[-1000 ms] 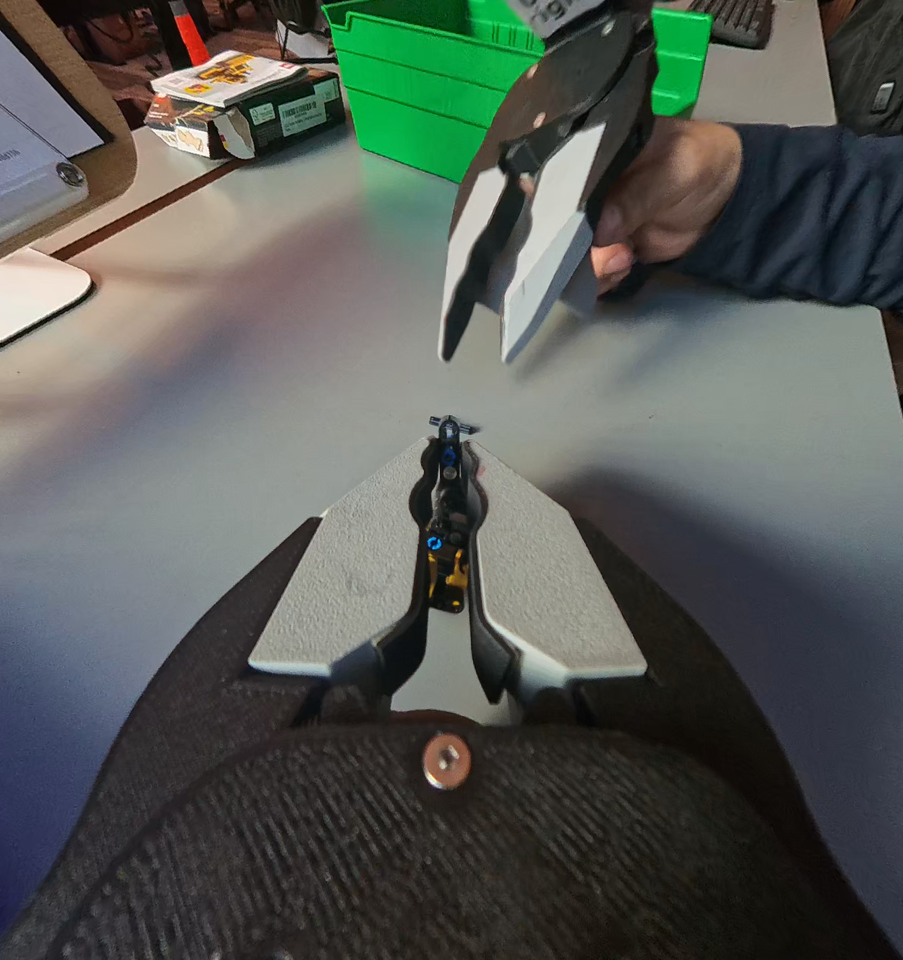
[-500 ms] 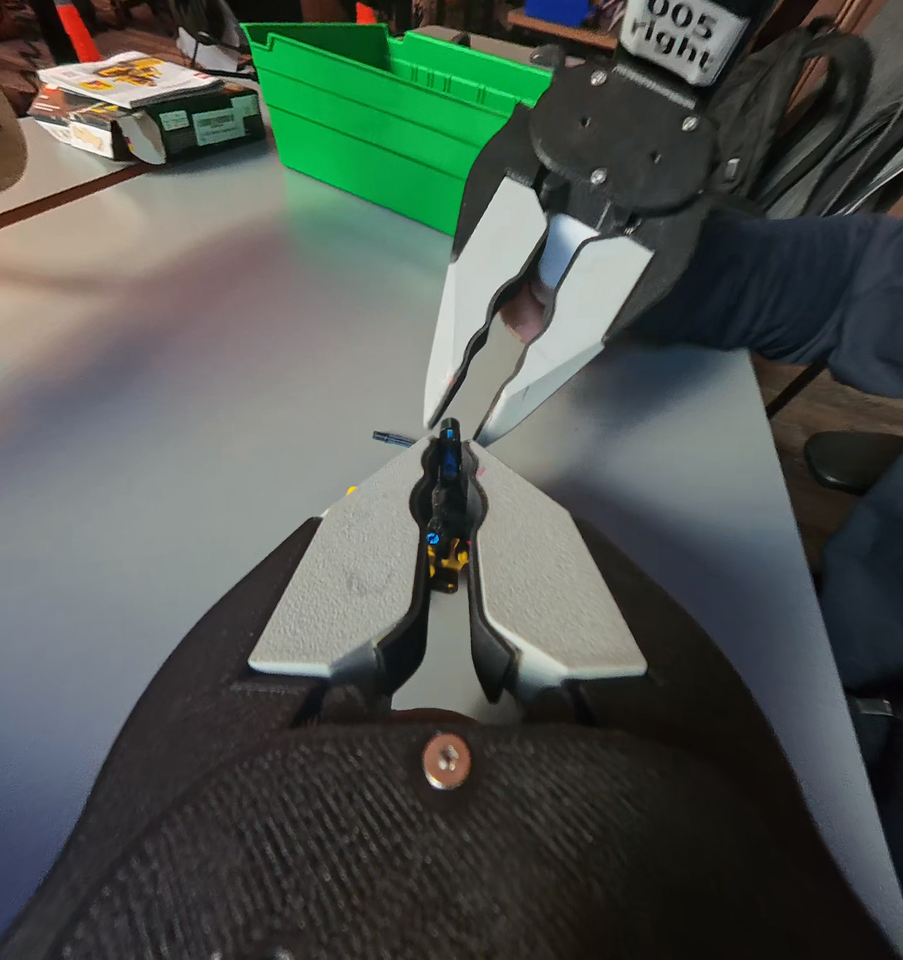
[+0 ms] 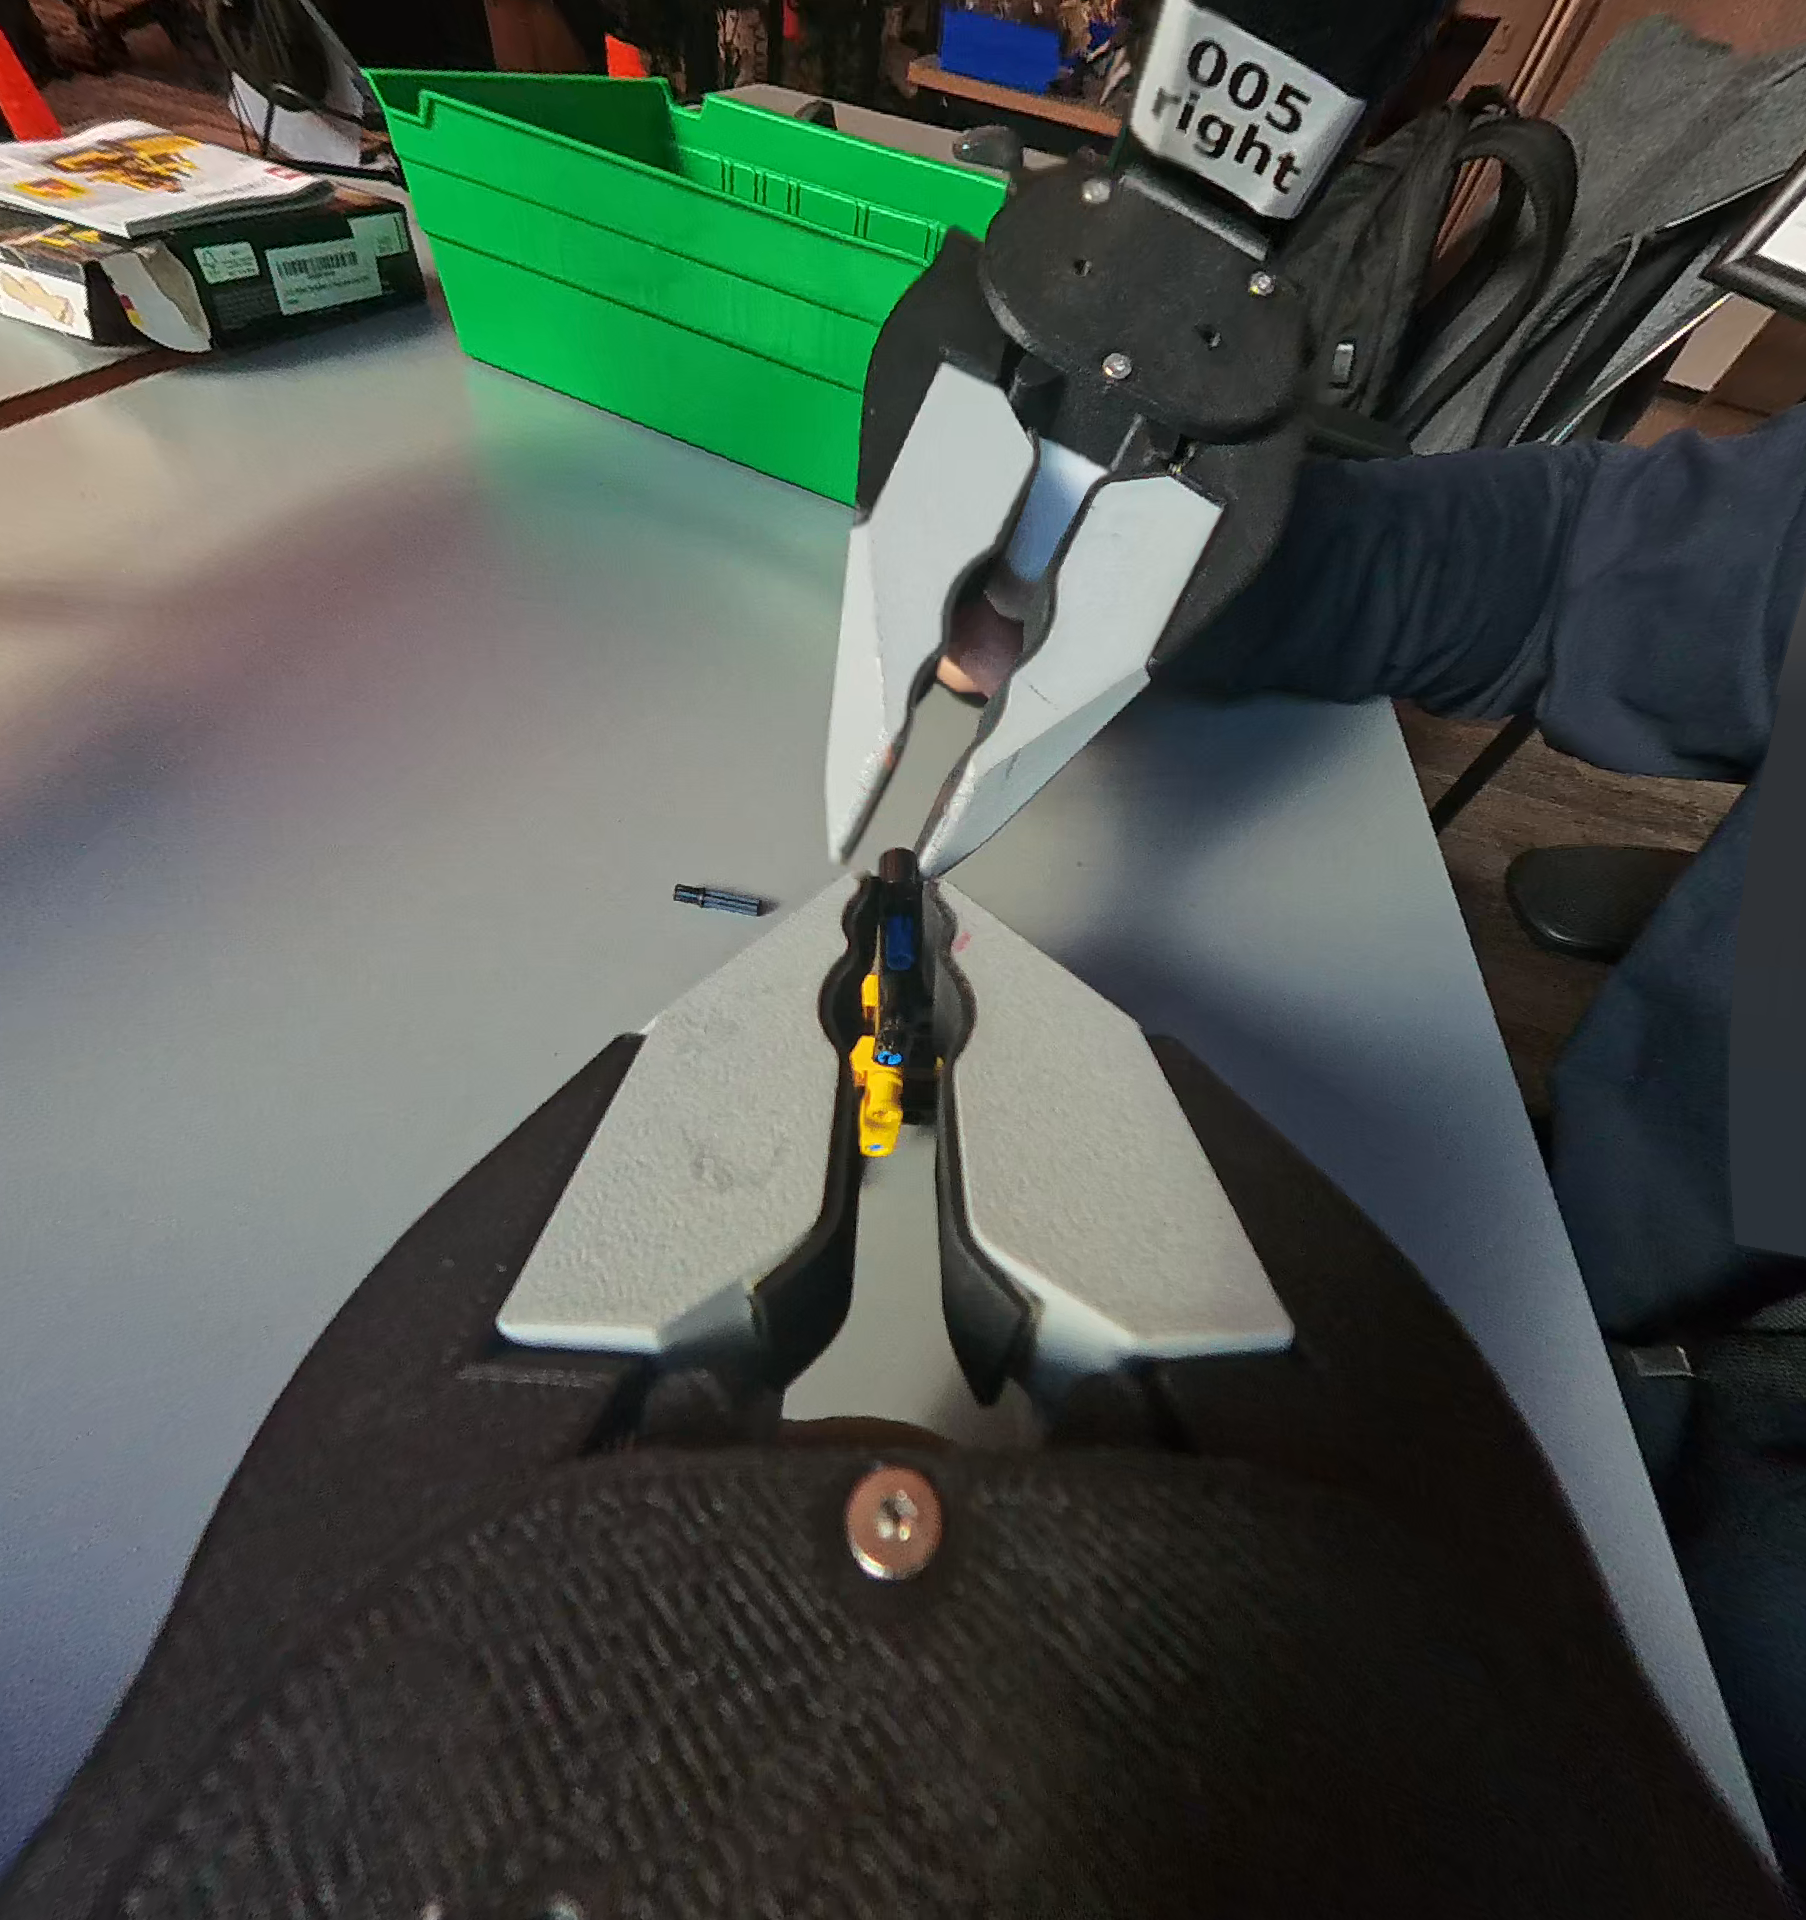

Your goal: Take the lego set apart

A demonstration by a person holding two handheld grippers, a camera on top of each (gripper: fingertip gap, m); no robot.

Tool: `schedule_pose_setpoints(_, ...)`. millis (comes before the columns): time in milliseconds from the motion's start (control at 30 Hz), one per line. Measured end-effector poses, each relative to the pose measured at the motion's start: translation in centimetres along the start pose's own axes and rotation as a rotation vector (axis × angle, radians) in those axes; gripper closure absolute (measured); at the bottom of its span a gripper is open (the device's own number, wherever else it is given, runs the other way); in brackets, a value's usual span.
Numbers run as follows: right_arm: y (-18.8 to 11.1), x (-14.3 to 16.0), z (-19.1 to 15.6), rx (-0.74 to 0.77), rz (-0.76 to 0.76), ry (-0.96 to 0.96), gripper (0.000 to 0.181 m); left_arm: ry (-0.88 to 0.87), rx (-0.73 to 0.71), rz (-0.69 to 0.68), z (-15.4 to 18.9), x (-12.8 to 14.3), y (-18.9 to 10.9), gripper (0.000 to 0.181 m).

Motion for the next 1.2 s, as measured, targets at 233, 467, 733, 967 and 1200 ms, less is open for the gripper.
schedule_pose_setpoints(233,-0.3,-0.3,-0.5,-0.031,0.003,-0.025,0.181,0.062,0.008,-0.017,0.9,0.1,0.5,0.176)
schedule_pose_setpoints(467,-0.6,-0.2,-0.6,-0.063,0.018,-0.007,0.179,0.074,0.008,-0.025,1.1,0.2,0.5,0.176)
schedule_pose_setpoints(733,-1.0,0.2,-0.9,-0.056,-0.045,-0.065,0.178,0.082,0.009,-0.026,1.1,0.3,0.5,0.176)
schedule_pose_setpoints(967,-0.4,0.2,-1.4,-0.057,-0.059,-0.086,0.181,0.086,0.008,-0.038,1.3,0.3,0.7,0.176)
schedule_pose_setpoints(1200,-0.6,0.3,-1.3,-0.052,-0.06,-0.092,0.181,0.127,-0.053,-0.064,0.7,0.4,0.4,0.162)
Point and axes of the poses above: each gripper's, where its closed fingertips meet, y out along the fingers, x out of its underside, z = x × y across the jaws, the point moved 5 cm from there along -y, back along the fingers, and after that the axes turned 7 degrees about -x, right-handed, at the moved point
